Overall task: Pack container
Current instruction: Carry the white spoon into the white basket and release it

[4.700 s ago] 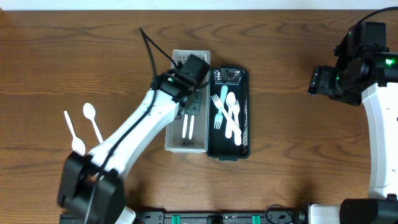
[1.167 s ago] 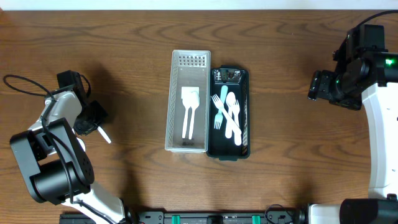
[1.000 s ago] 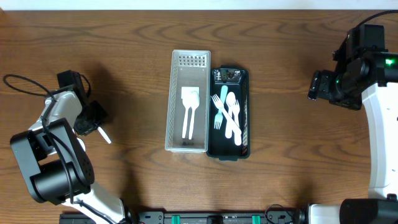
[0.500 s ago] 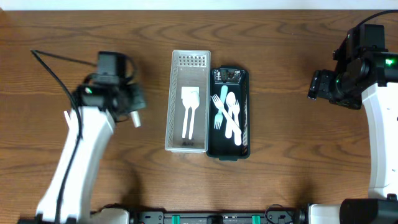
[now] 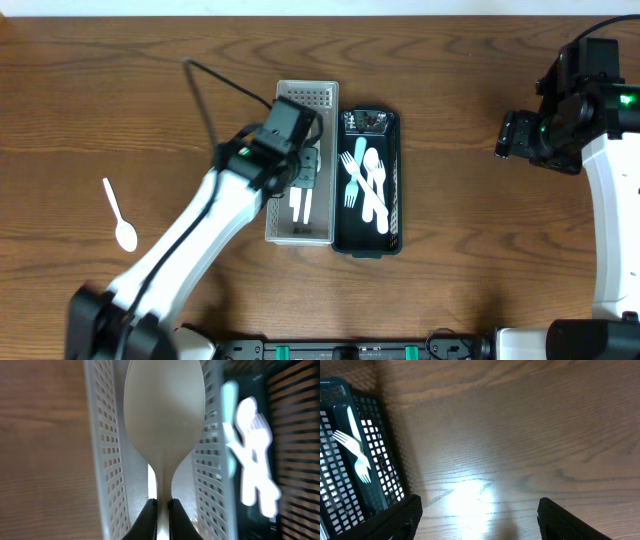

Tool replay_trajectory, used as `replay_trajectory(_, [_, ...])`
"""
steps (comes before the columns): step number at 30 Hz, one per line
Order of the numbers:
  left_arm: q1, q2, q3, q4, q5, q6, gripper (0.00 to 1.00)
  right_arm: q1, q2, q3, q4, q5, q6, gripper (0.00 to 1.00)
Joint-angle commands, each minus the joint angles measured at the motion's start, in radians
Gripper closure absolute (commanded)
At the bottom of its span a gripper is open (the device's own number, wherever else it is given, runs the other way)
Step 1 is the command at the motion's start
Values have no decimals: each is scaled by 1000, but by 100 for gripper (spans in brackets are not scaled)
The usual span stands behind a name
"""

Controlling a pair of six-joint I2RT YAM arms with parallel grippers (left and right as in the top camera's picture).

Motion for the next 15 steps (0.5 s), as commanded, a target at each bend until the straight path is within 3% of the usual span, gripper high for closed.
replay_trajectory(1, [1,107,3,10,-10,-13,94,-5,1,-6,1,0,-15,23])
replay_trajectory(3, [1,158,3,15,-10,-13,93,-5,1,-6,0,0,-15,23])
replay_trajectory(7, [1,198,3,14,-10,-9,83,-5,1,-6,-2,0,-14,23])
replay_trajectory(10, [1,182,6,13,-10,37,64,-5,1,-6,-3,0,-15,23])
replay_trajectory(15, [1,114,63,-50,-84,154,46,-5,1,-6,-9,1,-15,23])
